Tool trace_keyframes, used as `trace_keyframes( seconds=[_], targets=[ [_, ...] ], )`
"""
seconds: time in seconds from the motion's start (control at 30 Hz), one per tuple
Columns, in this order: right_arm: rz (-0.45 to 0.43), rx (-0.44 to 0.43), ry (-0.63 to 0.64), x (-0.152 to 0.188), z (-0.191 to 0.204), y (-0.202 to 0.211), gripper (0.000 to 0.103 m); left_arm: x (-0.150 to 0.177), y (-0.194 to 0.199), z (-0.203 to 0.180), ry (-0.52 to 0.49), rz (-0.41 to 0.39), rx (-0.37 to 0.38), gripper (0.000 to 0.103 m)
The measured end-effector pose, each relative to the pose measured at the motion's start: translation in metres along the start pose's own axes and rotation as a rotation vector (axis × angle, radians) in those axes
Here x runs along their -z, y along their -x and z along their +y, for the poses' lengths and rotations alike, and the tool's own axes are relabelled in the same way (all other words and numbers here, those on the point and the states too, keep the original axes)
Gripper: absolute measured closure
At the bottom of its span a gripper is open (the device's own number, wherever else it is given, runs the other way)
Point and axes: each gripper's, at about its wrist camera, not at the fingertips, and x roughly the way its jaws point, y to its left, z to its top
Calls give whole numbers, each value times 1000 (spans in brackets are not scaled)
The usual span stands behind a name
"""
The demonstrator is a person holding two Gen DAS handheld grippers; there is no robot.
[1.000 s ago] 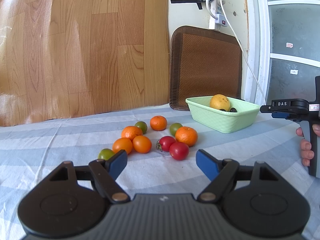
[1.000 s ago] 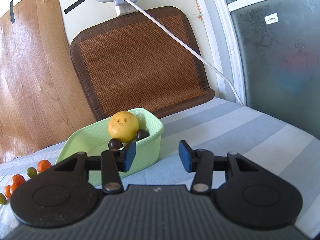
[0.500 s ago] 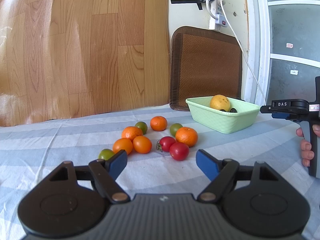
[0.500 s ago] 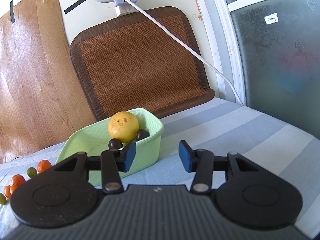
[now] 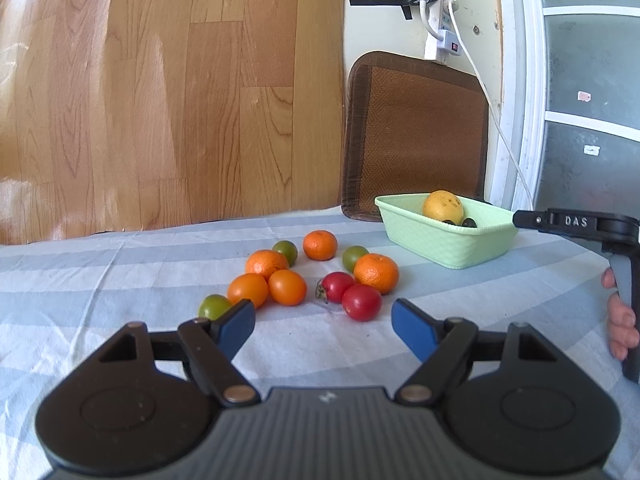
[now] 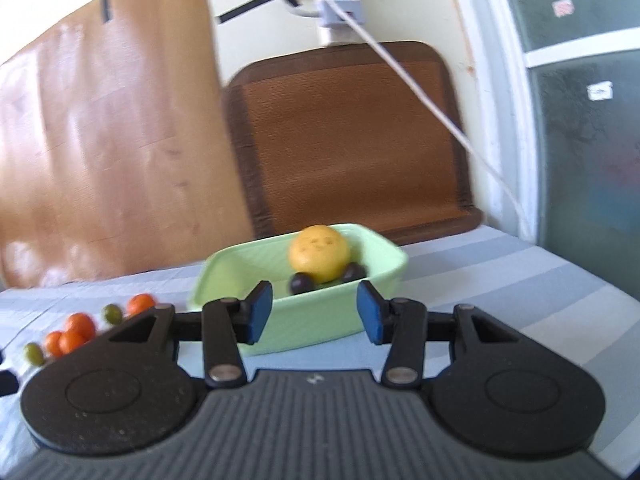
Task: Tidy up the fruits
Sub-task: 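Move the right gripper toward the remaining fruit pile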
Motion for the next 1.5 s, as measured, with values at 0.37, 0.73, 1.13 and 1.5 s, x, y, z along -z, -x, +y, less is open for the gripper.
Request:
trace_keyframes(
  seconds=[0.37,0.73,1.13,1.5],
  targets=[
    [158,-271,163,24,86,3,56,-3,-5,25,143,25,18,28],
    [220,-289,197,14,107,-33,56,-4,-7,36,207,36,38,28],
    [296,-312,109,11,102,-58,63,-4,-9,22,124,44,44,28],
    [266,-276,89,18,66,-31,62,-27,-71,-17,83,201,101,54]
  ],
)
